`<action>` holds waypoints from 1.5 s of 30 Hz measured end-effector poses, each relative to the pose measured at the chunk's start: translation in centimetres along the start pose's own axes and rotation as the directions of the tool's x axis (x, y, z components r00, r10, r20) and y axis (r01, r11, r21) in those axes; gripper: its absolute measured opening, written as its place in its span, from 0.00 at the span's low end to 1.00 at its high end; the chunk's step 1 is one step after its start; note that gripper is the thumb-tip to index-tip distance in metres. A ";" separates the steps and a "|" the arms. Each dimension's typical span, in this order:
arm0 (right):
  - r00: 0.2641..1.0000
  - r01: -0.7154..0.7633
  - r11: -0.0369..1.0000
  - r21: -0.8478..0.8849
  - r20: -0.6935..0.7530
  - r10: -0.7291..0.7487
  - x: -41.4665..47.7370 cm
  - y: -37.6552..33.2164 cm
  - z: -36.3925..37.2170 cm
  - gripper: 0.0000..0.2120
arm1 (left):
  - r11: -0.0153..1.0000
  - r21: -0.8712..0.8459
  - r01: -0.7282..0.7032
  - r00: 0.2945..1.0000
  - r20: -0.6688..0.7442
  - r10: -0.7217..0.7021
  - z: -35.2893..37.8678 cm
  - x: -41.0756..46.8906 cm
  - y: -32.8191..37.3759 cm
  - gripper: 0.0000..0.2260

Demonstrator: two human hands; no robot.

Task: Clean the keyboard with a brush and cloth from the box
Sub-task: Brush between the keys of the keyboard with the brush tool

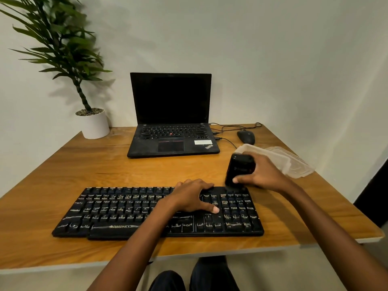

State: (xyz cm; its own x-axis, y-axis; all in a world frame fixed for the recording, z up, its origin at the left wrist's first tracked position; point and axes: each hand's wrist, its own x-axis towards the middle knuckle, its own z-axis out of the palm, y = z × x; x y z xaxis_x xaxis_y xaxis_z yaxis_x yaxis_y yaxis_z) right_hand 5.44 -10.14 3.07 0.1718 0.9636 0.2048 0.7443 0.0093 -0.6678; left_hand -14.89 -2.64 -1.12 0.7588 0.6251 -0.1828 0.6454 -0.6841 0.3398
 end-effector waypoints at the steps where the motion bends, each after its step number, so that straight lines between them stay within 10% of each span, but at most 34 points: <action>1: 1.000 0.004 0.999 -0.051 0.002 -0.004 -0.1 0.0 0.1 0.23 | 1.000 -0.001 0.001 1.000 -0.007 -0.001 0.0 0.0 0.0 0.37; 7: 0.887 -0.091 0.986 0.141 -0.439 0.145 -1.2 0.6 0.3 0.27 | 1.000 -0.003 0.007 0.999 -0.037 -0.007 0.0 0.4 0.1 0.36; 15: 0.811 -0.183 0.981 0.063 -0.554 0.187 -2.8 2.0 2.5 0.20 | 1.000 -0.023 0.014 0.998 -0.056 -0.015 0.1 0.6 0.0 0.36; 45: 0.812 -0.223 0.948 0.225 -0.496 0.309 -4.1 1.3 3.6 0.25 | 1.000 -0.022 0.020 0.997 -0.068 -0.021 0.3 0.9 -0.2 0.36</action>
State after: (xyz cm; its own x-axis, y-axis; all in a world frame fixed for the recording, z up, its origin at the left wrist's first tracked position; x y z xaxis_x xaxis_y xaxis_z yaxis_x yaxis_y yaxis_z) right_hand 3.40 -13.07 -1.16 0.6893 0.6525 0.3150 0.5221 -0.1458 -0.8403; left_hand -14.35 -2.07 -1.68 0.7374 0.6634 -0.1269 0.6580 -0.6632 0.3566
